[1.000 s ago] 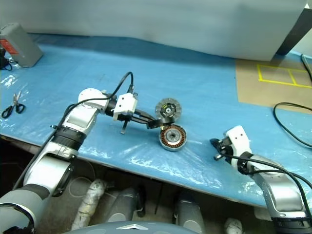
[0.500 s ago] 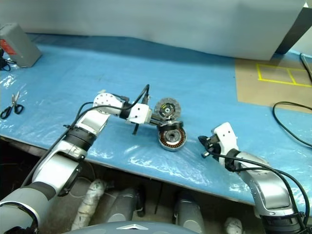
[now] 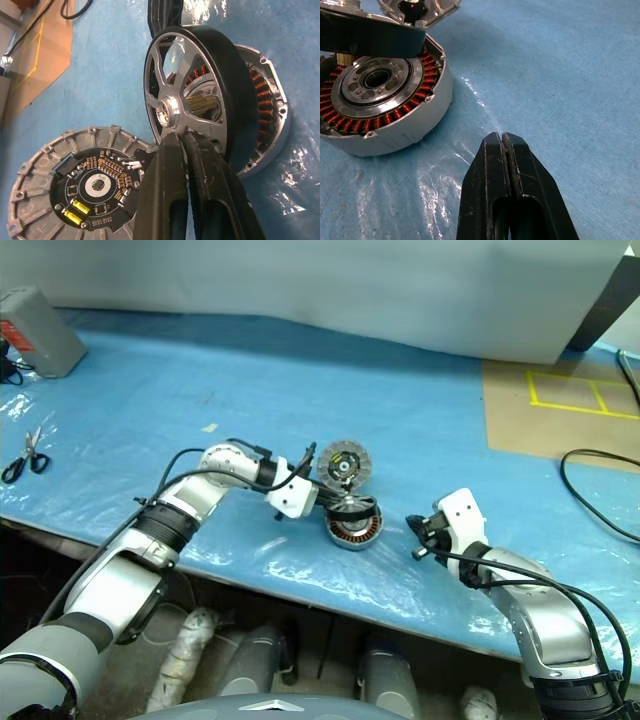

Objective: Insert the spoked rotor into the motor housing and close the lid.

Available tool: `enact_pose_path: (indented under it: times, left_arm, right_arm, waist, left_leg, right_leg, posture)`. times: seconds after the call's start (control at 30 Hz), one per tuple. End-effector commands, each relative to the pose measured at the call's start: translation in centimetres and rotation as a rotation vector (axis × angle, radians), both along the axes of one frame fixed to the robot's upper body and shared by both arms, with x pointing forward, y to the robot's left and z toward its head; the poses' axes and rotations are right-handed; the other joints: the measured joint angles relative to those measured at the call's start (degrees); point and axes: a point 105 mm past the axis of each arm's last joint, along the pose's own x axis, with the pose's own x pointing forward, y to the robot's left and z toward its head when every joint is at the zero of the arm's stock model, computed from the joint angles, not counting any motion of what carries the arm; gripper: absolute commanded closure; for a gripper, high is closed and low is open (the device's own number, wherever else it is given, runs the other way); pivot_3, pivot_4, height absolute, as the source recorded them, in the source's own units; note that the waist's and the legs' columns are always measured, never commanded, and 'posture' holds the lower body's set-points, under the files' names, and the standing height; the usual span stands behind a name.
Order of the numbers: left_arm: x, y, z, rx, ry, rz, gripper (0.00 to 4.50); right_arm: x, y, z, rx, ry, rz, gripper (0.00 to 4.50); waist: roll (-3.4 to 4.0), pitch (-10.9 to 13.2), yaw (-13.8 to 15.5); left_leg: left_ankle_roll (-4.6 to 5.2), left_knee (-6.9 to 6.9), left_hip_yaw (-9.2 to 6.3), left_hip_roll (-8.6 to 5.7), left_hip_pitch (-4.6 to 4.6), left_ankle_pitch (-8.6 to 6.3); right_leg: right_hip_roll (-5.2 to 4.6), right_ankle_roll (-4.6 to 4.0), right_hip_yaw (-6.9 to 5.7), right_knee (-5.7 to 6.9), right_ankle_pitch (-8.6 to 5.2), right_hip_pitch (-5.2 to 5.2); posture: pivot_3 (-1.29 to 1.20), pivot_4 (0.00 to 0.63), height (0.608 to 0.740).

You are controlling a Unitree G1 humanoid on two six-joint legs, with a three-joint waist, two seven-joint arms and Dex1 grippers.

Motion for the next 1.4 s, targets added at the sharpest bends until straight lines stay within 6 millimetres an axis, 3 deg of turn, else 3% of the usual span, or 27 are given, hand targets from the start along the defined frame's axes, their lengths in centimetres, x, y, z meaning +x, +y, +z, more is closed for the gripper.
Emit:
enact_pose_path:
  times: [0.03,0.4,0.5,0.67,0.8,0.97,1.1,1.27,1.4]
  left_arm:
    - [0.0,-0.3,0.4,0.0,-0.039,-0.023,4.49]
    - [-0.4,-0.7,0.1,-0.001,-0.058,-0.049,4.49]
    - [-0.5,-0.5,0.0,0.018,-0.045,-0.059,3.73]
    - [0.8,-1.3,1.6,-0.077,-0.153,0.005,2.03]
    - [0.4,-0.3,1.9,-0.053,-0.127,-0.017,2.03]
    - [0.1,0.7,4.4,-0.142,-0.042,0.002,2.03]
    - [-0.1,2.0,6.9,-0.246,0.036,0.022,2.03]
    - [0.6,4.5,7.5,-0.361,0.385,0.187,2.03]
    - [2.4,5.7,7.0,-0.501,0.595,0.352,2.03]
  right_arm:
    - [0.0,0.4,0.6,0.001,-0.025,0.01,4.5]
    - [-0.2,0.8,0.0,0.0,-0.014,0.006,4.5]
    - [-0.2,0.8,-0.1,-0.002,-0.014,0.006,4.5]
    - [-0.1,0.9,-0.2,0.0,-0.013,0.006,4.5]
    - [-0.1,0.8,-0.2,0.002,-0.014,0.005,4.5]
    - [0.1,1.1,0.2,0.01,-0.022,0.02,4.5]
    - [0.4,2.2,2.6,0.048,-0.082,0.084,4.5]
    - [0.9,4.2,6.1,0.093,-0.152,0.224,4.5]
    - [1.5,7.4,6.2,0.119,-0.133,0.363,4.5]
  waist:
    - [0.0,0.0,-0.01]
    - [0.01,0.0,0.0]
    - [0.01,0.0,-0.01]
    - [0.0,0.0,-0.02]
    - [0.01,-0.01,-0.08]
    - [0.02,0.0,-0.06]
    - [0.04,0.0,-0.1]
    - [0.21,0.02,-0.35]
    - [0.23,0.03,-0.27]
  left_leg:
    - [0.0,0.0,0.0,0.0,0.0,0.0]
    - [-0.01,0.01,0.0,0.0,0.02,0.0]
    - [-0.01,0.01,0.0,0.0,0.03,0.0]
    - [-0.01,0.02,0.0,0.0,0.02,0.0]
    - [-0.01,0.03,-0.01,0.0,0.02,-0.01]
    - [-0.03,0.0,-0.01,0.0,0.0,0.0]
    - [-0.03,0.02,-0.01,0.0,0.01,0.0]
    - [-0.11,0.0,0.0,0.0,0.09,0.04]
    - [-0.11,0.01,0.01,0.0,0.1,0.05]
  right_leg:
    - [0.0,0.0,0.0,0.0,0.0,0.0]
    - [0.0,0.0,0.0,0.01,0.0,0.02]
    - [0.0,0.0,0.0,0.02,0.0,0.02]
    - [0.0,0.0,0.0,0.02,0.0,0.02]
    - [0.0,0.0,0.0,0.02,0.0,0.02]
    - [0.0,0.0,0.0,0.04,0.0,-0.03]
    - [0.0,-0.01,0.0,0.07,0.0,-0.03]
    - [0.01,-0.02,0.03,0.15,0.0,-0.02]
    - [0.01,-0.03,0.03,0.15,0.0,0.0]
  posture:
    - [0.0,0.15,0.74]
    - [0.0,0.15,0.74]
    - [0.0,0.15,0.74]
    - [0.0,0.15,0.74]
    - [0.0,0.15,0.74]
    - [0.0,0.15,0.74]
    - [0.0,0.15,0.74]
    - [0.0,0.15,0.74]
    - [0.0,0.15,0.74]
